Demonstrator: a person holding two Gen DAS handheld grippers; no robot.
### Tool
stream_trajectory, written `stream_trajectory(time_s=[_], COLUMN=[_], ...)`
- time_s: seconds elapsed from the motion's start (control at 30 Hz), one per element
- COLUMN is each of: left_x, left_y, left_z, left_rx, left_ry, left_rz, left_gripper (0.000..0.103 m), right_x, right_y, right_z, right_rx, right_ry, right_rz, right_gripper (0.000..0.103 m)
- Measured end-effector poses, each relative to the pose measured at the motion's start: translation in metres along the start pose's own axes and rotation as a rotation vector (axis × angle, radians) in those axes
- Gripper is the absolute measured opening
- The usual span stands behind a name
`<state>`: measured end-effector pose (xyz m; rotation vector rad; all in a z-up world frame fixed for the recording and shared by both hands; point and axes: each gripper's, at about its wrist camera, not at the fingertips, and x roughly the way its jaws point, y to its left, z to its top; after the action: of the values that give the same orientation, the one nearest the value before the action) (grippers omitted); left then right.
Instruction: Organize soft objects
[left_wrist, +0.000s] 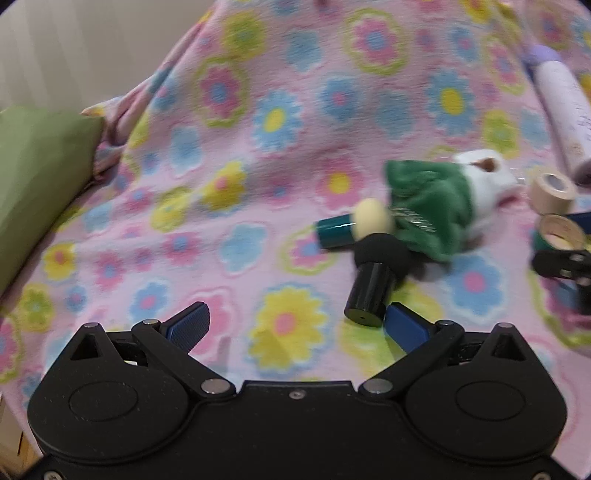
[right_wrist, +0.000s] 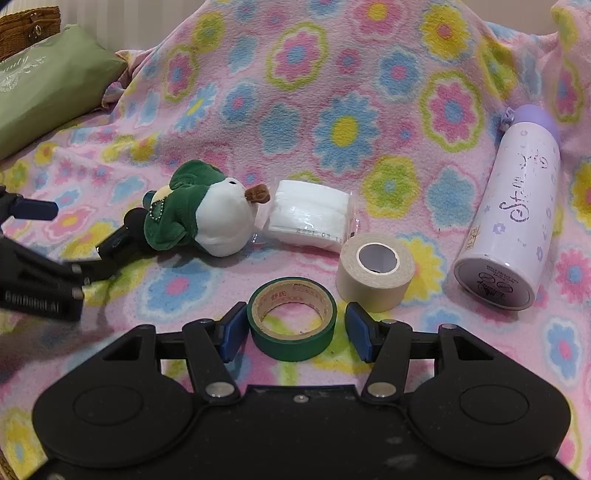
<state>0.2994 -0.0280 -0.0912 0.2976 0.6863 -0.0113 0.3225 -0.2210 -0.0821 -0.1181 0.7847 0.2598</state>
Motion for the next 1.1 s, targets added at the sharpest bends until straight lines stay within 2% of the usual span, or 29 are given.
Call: stream_trajectory(time_s=[0.13,0.33,0.6,0.77,0.9,1.1], left_x=[0.007,0.012,-0.007,-0.003,0.008,0.02], left_y=[0.014,0.023,0.021,0.022,0.022,0.015], left_z=[0.0,-0.001,0.0,0.014,0.022,0.031], left_rx=[-0.026,-0.09,-0.164,-0.262,-0.342,-0.348], left_ry=[0.017,0.058,0.061,0.1,0.129,0.137], left_rz=[0.052,0.069,-0.052,-0.121,-0.137,-0.112], left_gripper=[0.1,0.1,0.1,0.099,0.099,0.099], right_x=[0.0,0.0,0.0,0.0,0.0,0.0], right_y=[-0.001,-0.001,-0.001,-0.001,-0.002,-0.002], right_z=[0.0,0.0,0.0,0.0,0.0,-0.001], right_rx=[0.004,0.006,0.006,0.006,0.006,0.006], right_ry=[0.0,-0.001,-0.001,-0.001,-0.001,-0.002], right_rz=[0.0,0.0,0.002,0.002,0.002,0.003], right_gripper=[0.053,0.053,0.054,0.054,0.054,0.055])
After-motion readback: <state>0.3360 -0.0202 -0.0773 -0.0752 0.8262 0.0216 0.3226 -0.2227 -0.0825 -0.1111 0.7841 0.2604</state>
